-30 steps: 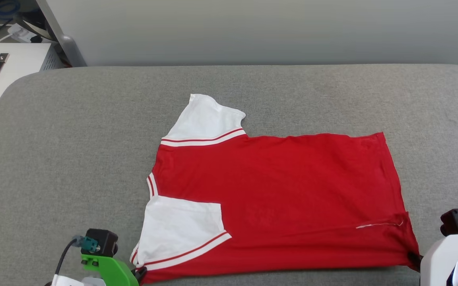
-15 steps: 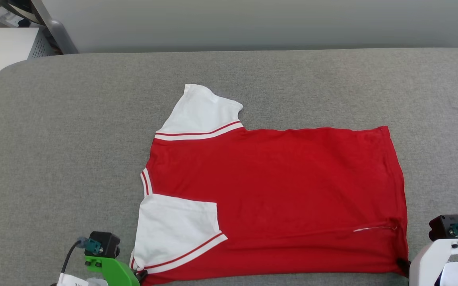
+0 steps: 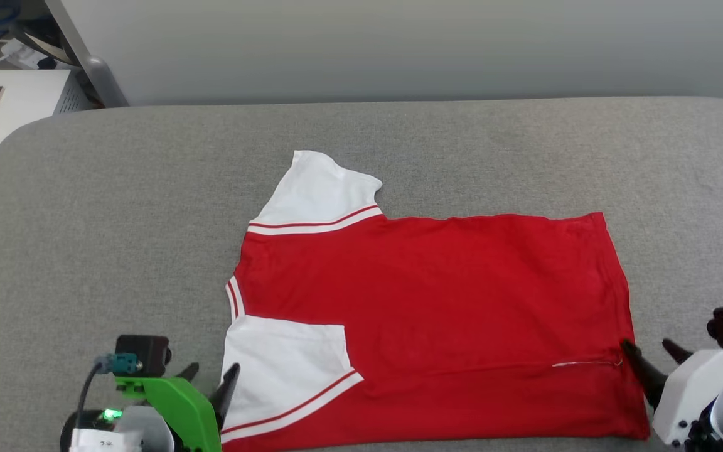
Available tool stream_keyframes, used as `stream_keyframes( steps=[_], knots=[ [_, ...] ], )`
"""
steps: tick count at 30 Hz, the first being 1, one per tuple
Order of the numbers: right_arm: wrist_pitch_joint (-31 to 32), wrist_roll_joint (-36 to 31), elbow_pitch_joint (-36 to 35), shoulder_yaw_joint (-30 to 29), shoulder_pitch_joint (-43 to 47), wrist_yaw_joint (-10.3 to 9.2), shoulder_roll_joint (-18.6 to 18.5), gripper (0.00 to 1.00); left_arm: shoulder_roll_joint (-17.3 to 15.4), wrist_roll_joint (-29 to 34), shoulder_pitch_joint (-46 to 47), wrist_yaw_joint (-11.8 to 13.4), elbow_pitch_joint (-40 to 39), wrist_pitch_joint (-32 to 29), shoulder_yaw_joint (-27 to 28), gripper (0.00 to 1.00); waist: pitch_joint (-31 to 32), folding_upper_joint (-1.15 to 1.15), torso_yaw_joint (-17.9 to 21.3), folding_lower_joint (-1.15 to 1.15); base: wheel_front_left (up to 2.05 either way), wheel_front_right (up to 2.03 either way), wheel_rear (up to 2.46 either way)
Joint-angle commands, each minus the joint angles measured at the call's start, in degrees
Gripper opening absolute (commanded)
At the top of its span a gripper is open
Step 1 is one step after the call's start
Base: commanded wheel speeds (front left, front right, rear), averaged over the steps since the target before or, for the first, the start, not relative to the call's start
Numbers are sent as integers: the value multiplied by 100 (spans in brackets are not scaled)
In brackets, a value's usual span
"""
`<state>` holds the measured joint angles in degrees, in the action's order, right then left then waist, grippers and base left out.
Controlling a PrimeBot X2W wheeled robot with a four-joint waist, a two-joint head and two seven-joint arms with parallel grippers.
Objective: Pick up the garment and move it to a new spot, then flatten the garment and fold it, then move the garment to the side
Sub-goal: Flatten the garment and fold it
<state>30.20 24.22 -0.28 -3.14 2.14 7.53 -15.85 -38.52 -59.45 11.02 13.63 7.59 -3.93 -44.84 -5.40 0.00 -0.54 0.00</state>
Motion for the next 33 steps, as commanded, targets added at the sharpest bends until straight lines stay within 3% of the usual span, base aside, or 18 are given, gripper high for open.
stream_keyframes(
  steps=[1,8,14,20,25,29,33],
  knots=[
    [-283,67,-140,27,-143,-4,-48,100,8,50,138,29,-46,227,110,100,127,0,-11,0,0,0,0],
    [-1535,49,-548,286,-211,-4,-124,100,171,211,71,-171,-329,1487,540,100,257,0,51,0,0,0,0],
    [-2616,-260,-600,321,-198,-4,65,100,383,873,46,-224,-493,1879,950,100,122,0,117,0,0,0,0],
    [-3462,-485,-632,286,-326,-4,409,100,954,1857,-55,-468,-910,1890,2046,100,-185,0,271,0,0,0,0],
    [-3651,-606,-557,396,-511,-4,567,100,1209,2338,99,-871,-777,1891,2391,100,-493,0,444,0,0,0,0],
    [-3674,-644,-556,475,-667,-4,675,100,1092,2469,640,-1146,-347,1689,2322,100,-797,0,622,0,0,0,0],
    [-3664,-655,-582,572,-864,-4,717,100,745,2572,1608,-1491,131,642,2061,100,-1169,0,809,0,0,0,0]
  ],
)
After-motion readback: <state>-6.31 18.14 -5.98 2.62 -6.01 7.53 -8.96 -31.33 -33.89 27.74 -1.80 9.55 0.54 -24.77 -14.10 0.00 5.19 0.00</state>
